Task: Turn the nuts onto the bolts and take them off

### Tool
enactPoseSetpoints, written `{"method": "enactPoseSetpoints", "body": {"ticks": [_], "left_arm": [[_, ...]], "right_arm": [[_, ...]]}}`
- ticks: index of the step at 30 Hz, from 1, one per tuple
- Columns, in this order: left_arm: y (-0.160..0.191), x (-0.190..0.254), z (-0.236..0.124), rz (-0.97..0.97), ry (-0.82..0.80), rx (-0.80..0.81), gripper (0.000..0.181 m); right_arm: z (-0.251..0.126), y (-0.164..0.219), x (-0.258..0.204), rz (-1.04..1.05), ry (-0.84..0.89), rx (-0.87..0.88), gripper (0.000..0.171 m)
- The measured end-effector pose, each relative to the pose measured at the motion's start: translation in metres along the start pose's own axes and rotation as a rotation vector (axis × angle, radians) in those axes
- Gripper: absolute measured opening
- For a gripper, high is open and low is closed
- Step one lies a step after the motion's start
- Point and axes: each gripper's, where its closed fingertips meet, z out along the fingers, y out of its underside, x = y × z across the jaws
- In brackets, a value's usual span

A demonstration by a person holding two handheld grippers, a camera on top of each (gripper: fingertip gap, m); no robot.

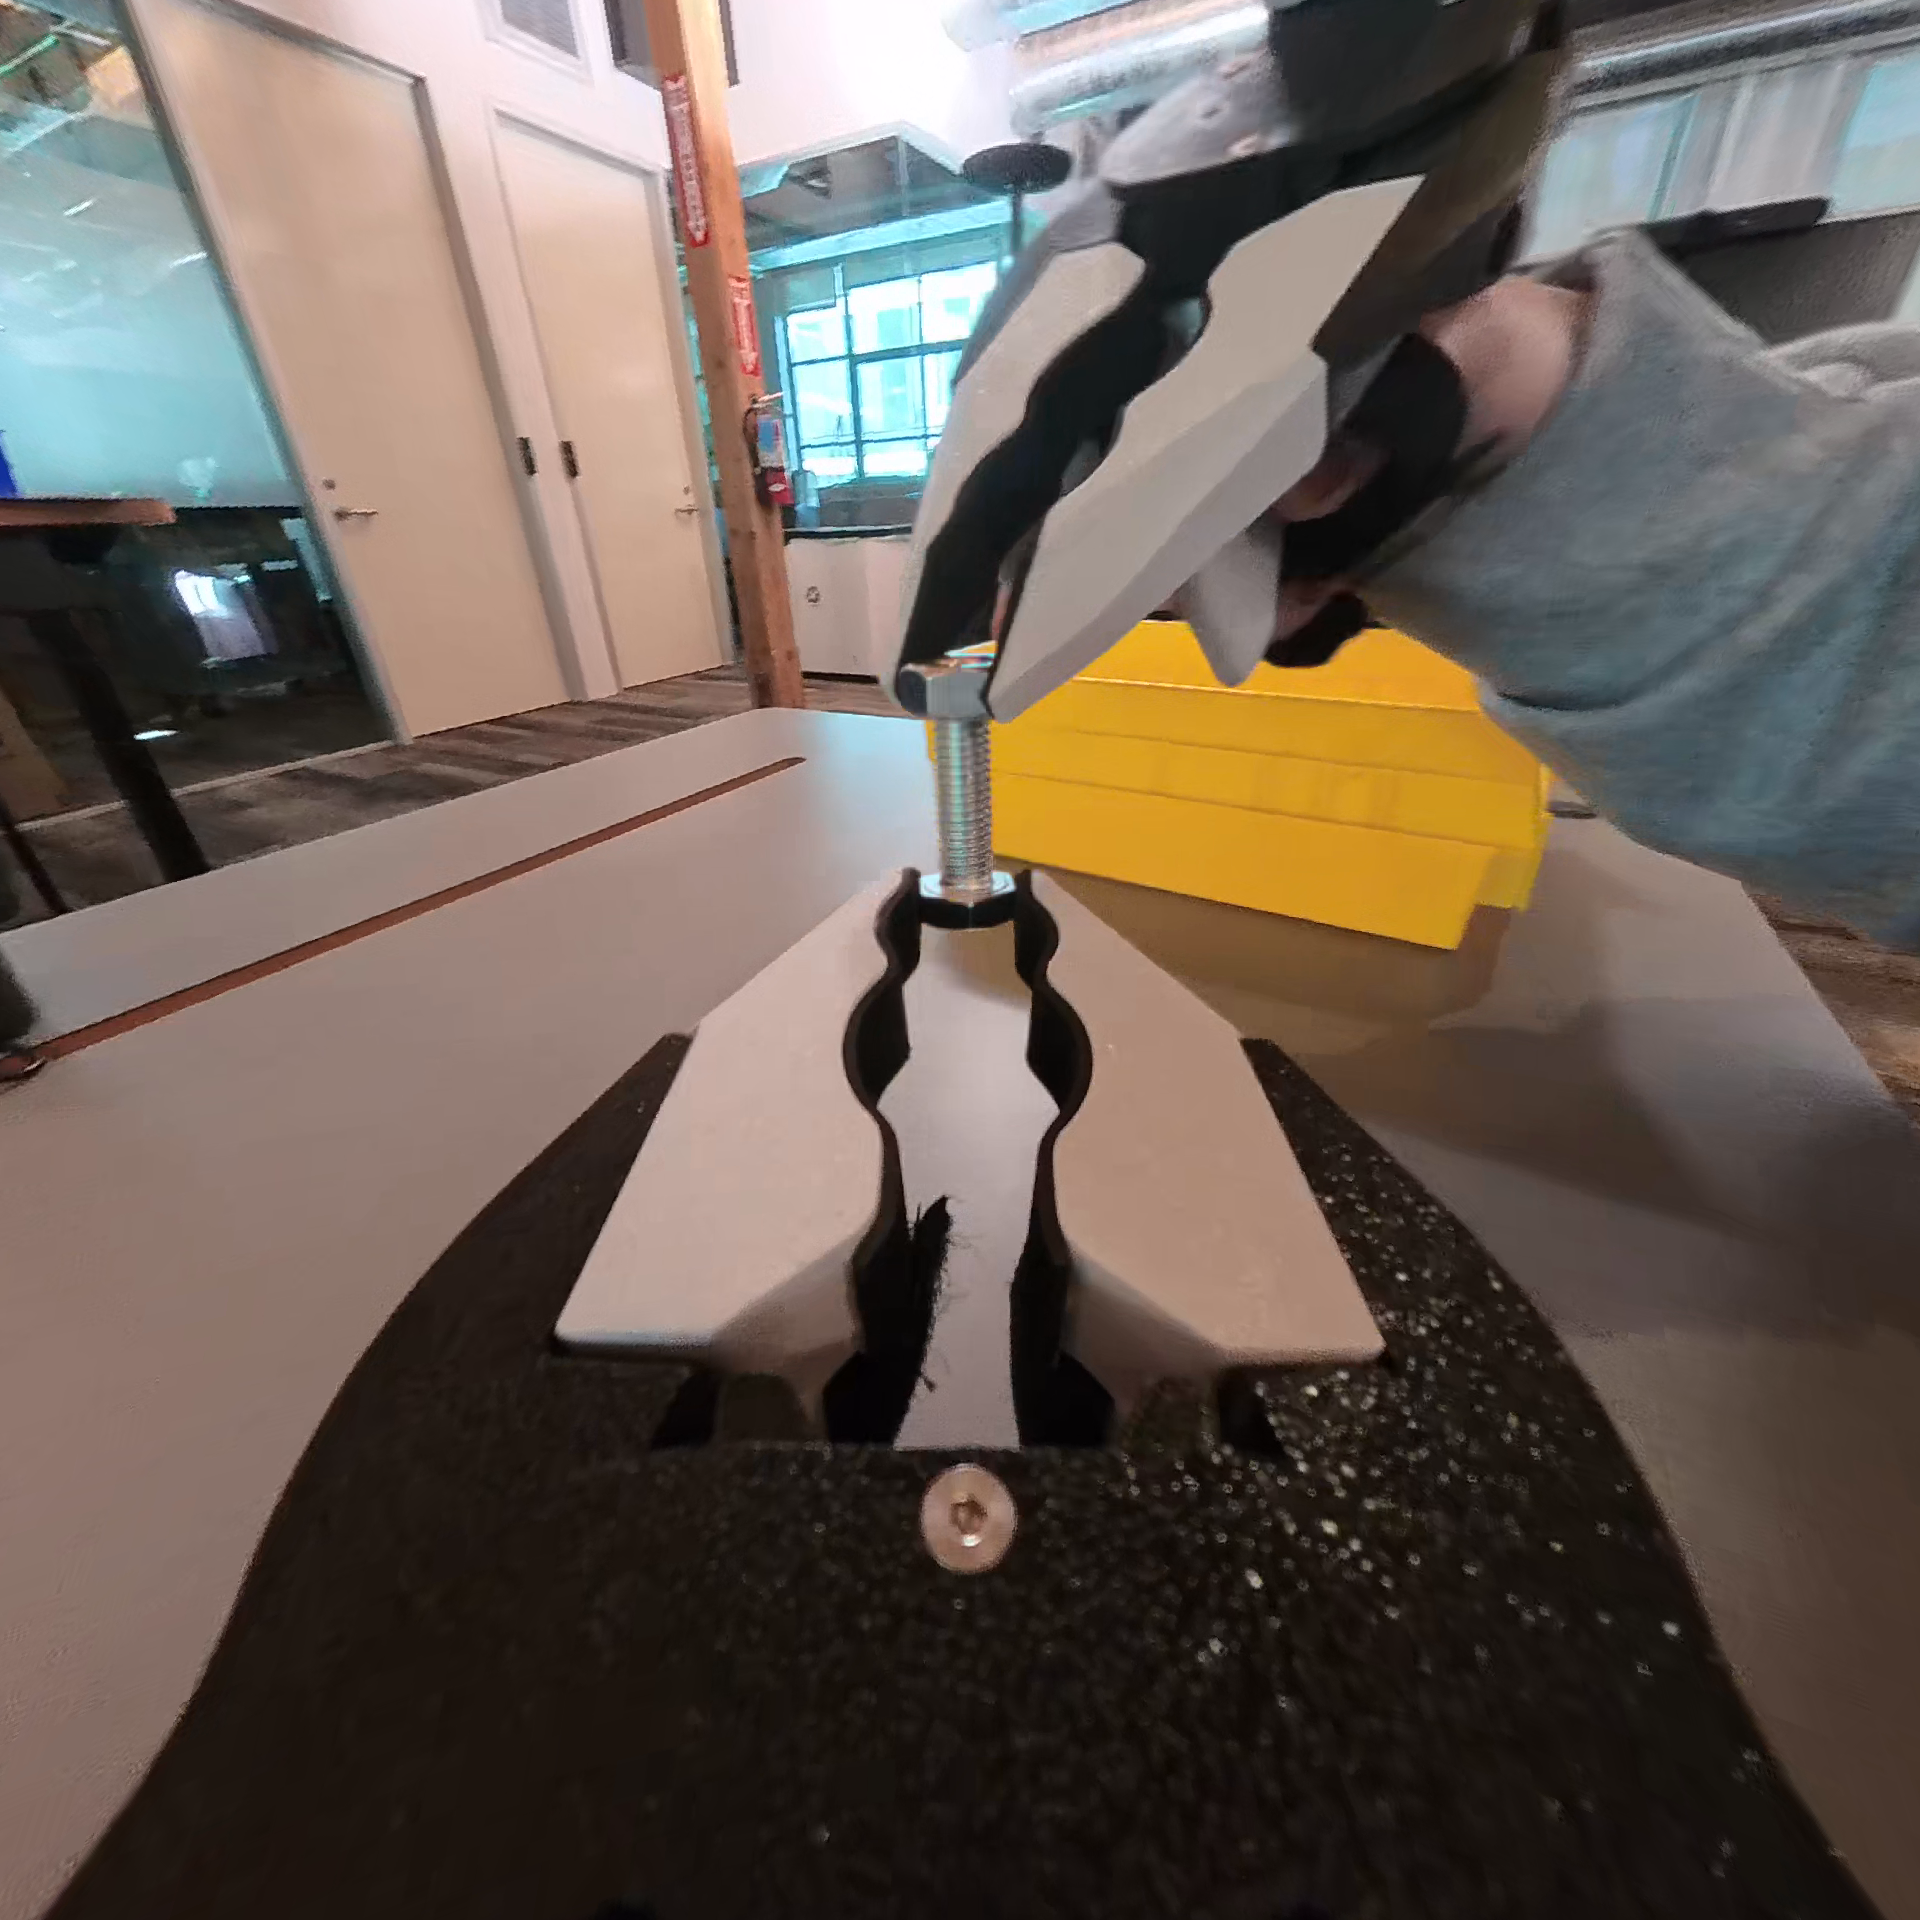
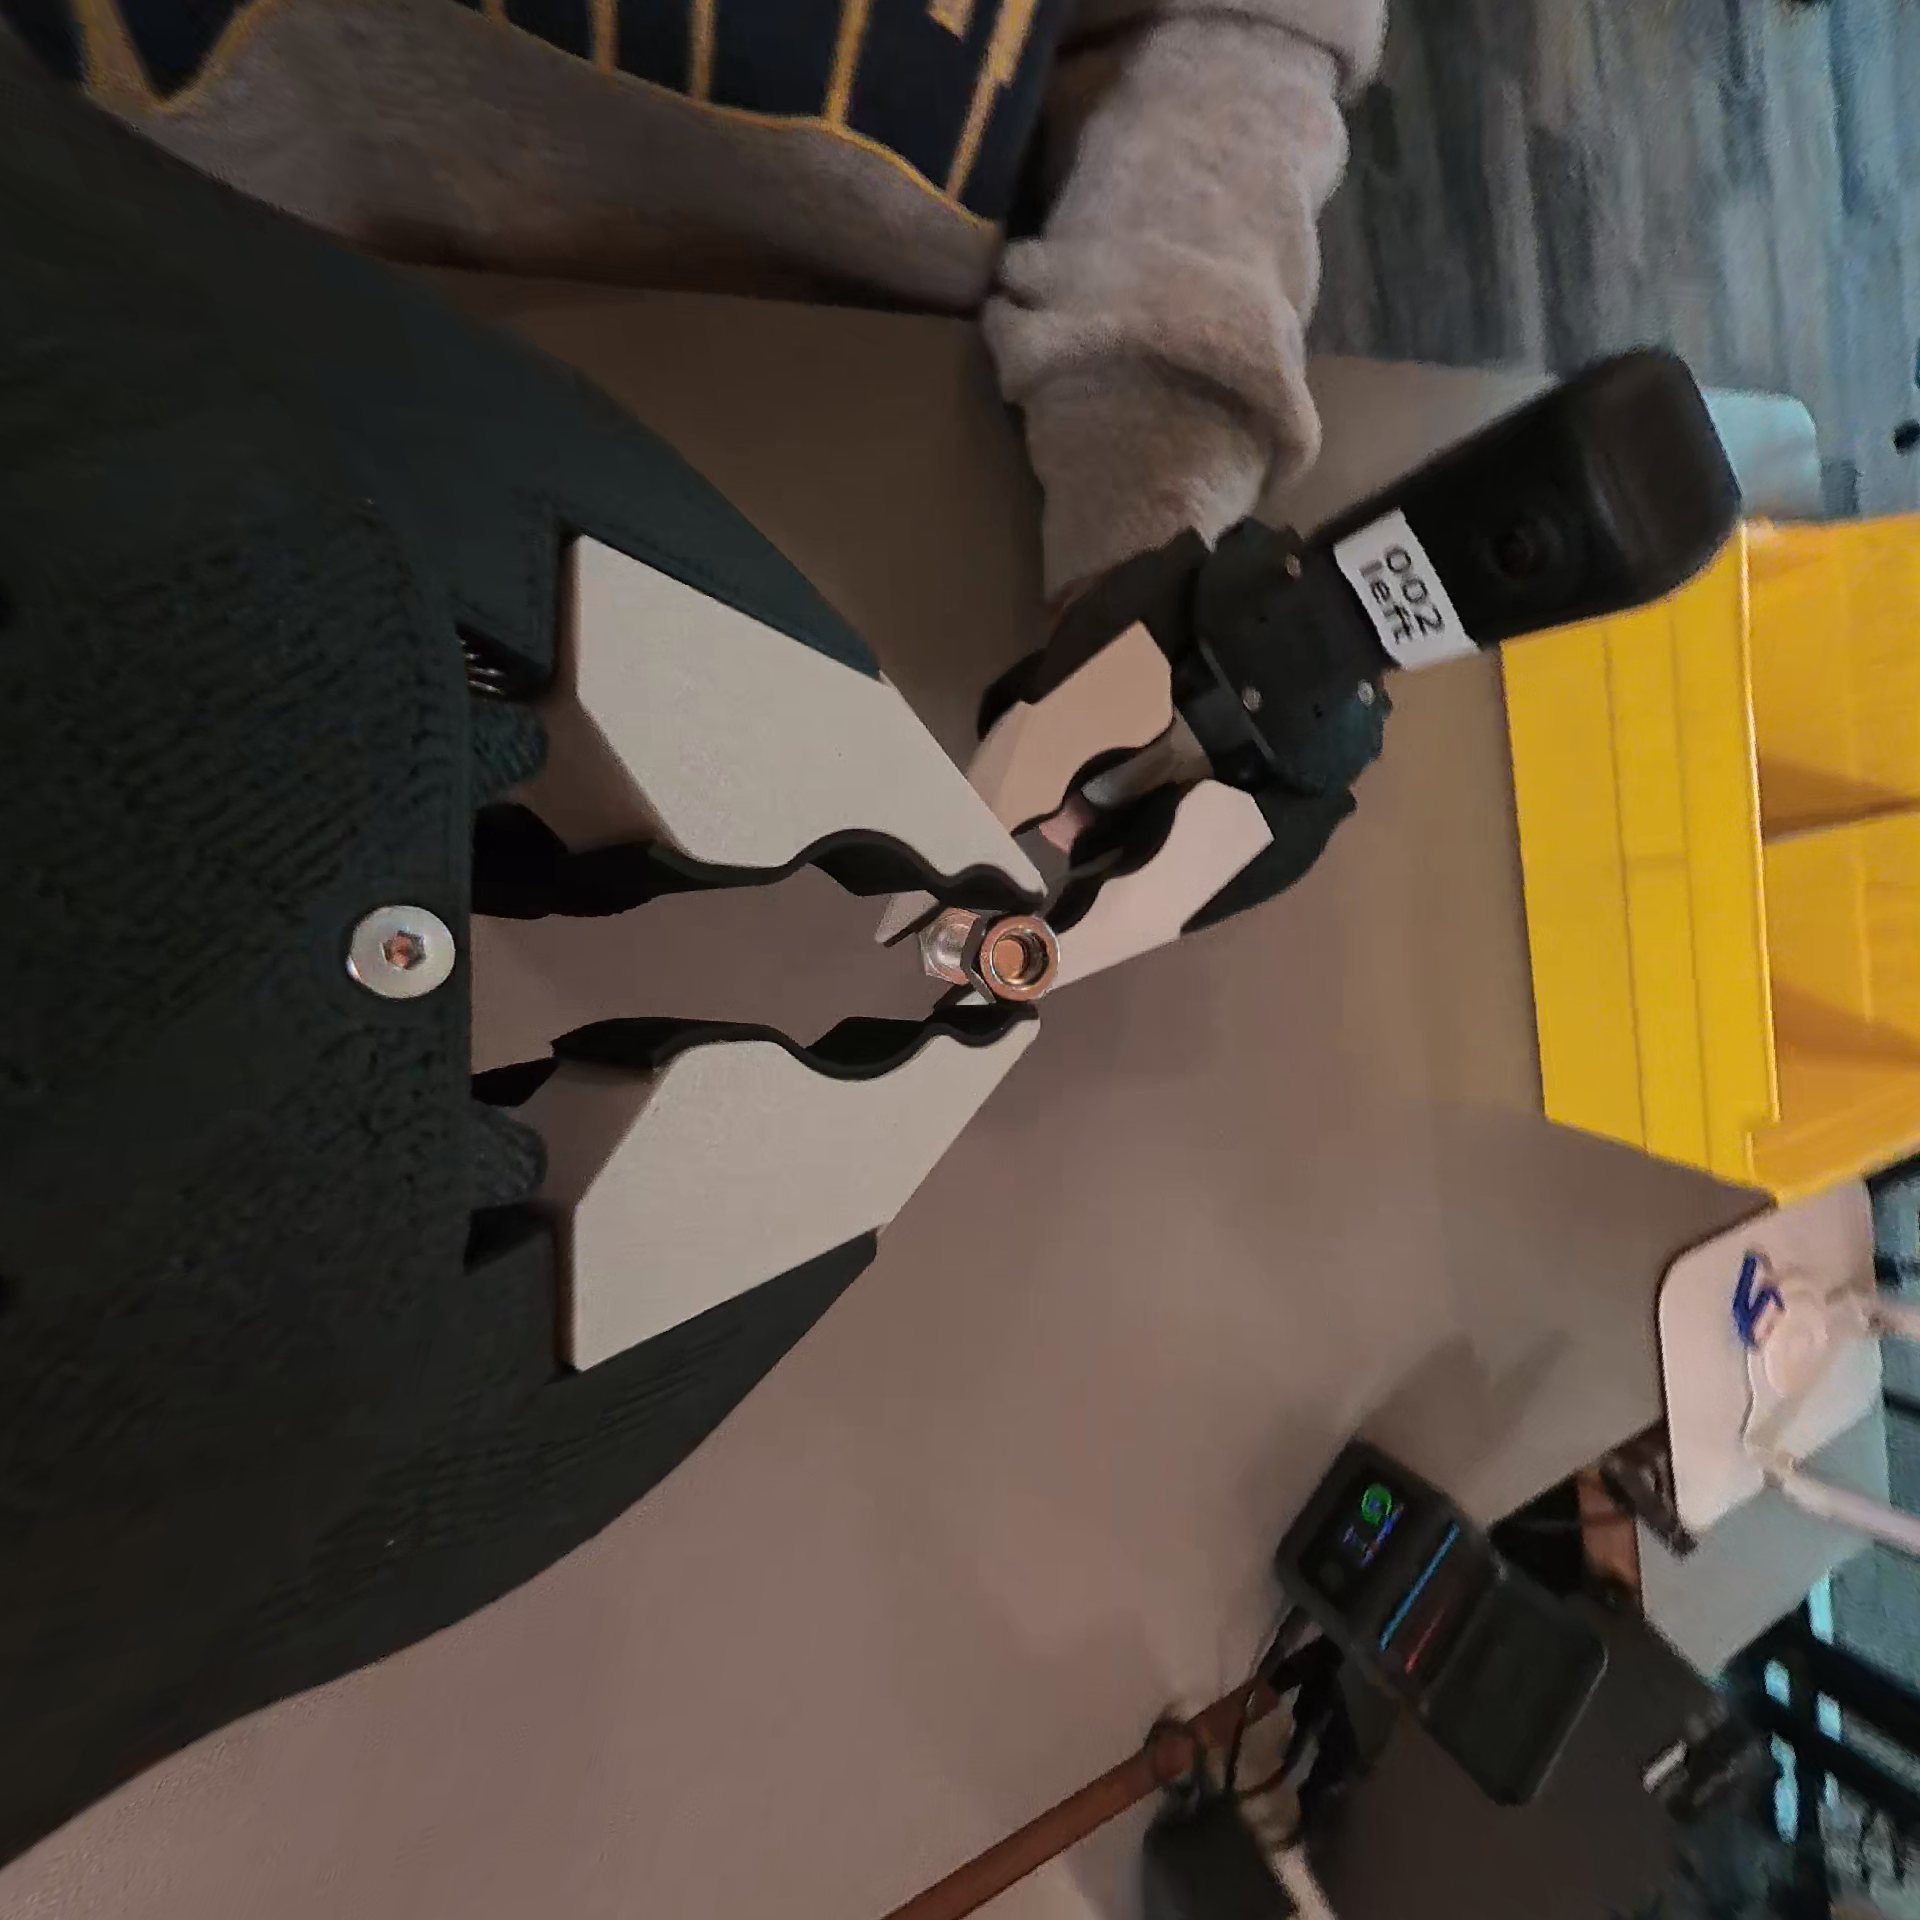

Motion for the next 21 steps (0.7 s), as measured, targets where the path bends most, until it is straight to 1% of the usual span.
{"method": "enactPoseSetpoints", "body": {"ticks": [4,7,10,15,16,18,19,20,21], "left_arm": [[0.002,-0.013,-0.002,0.002,-0.089,-0.015,0.016],[0.003,-0.017,-0.002,0.016,-0.127,-0.025,0.016],[0.003,-0.018,-0.002,0.013,-0.133,-0.029,0.016],[0.003,-0.018,-0.002,0.001,-0.130,-0.025,0.016],[0.003,-0.018,-0.002,0.001,-0.130,-0.024,0.016],[0.002,-0.018,-0.002,0.000,-0.129,-0.020,0.016],[0.002,-0.018,-0.002,-0.002,-0.125,-0.017,0.016],[0.001,-0.017,-0.002,-0.004,-0.118,-0.011,0.016],[0.000,-0.016,-0.002,-0.006,-0.104,-0.002,0.016]], "right_arm": [[0.006,-0.004,0.012,0.179,0.195,0.070,0.017],[0.008,-0.004,0.016,0.266,0.299,0.139,0.017],[0.009,-0.004,0.017,0.264,0.334,0.175,0.017],[0.008,-0.006,0.018,0.242,0.343,0.198,0.017],[0.007,-0.007,0.019,0.227,0.353,0.216,0.023],[0.006,-0.012,0.019,0.166,0.371,0.268,0.049],[0.006,-0.013,0.019,0.123,0.385,0.296,0.067],[0.008,-0.014,0.018,0.083,0.383,0.323,0.079],[0.010,-0.014,0.014,0.062,0.354,0.355,0.083]]}}
